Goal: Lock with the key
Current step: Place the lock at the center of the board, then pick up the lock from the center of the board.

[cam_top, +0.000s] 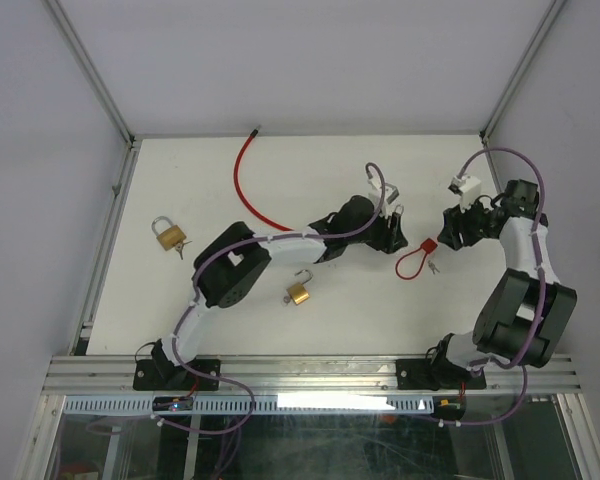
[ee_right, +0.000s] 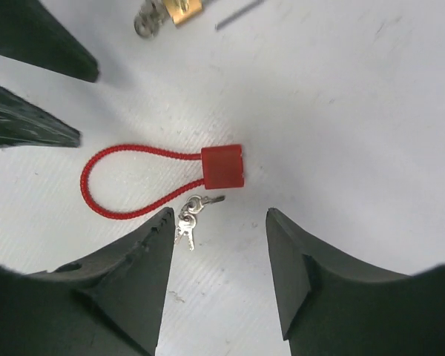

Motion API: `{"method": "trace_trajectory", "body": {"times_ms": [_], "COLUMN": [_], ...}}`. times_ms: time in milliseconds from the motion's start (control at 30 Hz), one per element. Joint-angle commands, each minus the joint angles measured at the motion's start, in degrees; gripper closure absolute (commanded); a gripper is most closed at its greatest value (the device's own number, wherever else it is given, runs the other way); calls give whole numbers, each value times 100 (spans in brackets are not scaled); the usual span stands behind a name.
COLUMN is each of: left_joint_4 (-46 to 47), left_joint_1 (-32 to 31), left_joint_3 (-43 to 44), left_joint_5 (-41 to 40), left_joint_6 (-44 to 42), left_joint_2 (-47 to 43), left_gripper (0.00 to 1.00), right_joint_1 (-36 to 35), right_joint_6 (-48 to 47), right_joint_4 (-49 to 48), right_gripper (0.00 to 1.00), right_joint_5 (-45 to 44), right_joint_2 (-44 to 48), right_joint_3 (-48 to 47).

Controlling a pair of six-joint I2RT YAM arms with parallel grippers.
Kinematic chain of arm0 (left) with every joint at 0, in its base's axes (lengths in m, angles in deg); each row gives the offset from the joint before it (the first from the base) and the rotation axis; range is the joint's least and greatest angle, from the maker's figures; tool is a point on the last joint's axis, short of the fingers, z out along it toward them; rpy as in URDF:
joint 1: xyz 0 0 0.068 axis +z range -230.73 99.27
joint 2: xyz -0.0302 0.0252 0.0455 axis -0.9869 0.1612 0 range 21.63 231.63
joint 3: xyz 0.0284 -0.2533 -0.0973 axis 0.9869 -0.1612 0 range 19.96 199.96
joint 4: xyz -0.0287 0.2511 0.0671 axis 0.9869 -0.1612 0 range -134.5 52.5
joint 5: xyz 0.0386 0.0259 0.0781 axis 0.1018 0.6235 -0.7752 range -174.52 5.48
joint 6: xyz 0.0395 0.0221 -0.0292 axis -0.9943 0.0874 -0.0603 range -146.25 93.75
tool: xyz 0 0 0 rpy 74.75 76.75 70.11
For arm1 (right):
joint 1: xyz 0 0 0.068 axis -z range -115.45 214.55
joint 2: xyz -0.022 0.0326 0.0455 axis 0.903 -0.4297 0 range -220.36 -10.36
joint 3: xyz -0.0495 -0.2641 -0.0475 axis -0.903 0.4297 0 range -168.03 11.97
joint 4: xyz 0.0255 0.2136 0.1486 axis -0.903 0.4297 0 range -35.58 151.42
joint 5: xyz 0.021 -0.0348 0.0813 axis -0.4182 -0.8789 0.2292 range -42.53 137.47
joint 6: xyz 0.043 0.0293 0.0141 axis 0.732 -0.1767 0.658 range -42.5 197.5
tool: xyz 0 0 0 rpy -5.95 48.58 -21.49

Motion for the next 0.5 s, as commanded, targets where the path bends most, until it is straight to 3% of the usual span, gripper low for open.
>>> {"method": "trace_trajectory", "body": {"times_ms": [0,133,267,367,467], "left_joint_4": [1449,2182,3071,1920,660], "left_joint_1": [-83,-83,-23,294,474], "left_joint_3": [-1113,-2315,-3215,-2574,-1390], "left_joint_5": [-1019,-1649,-2224,-1575,-1320], "left_joint_6": [-1604,-2488,-2639,-2038,-1632], "left_joint_2": [-1624,-2435,-2812,-2526,-1822], "left_gripper": [48,41,8,7,13], "right_joint_1": [37,-37,-581,-1244,-1595], "right_joint_6": [-229,-161,899,1705,2557], "right_joint_4": [272,397,23,-41,-188], "right_gripper": [45,44,43,43,43], "right_joint_5": [611,1593,1876,1415,978], "right_joint_2": [659,1254,1675,1633,1438], "right_joint_3": [-340,-231,-281,-618,-906]}}
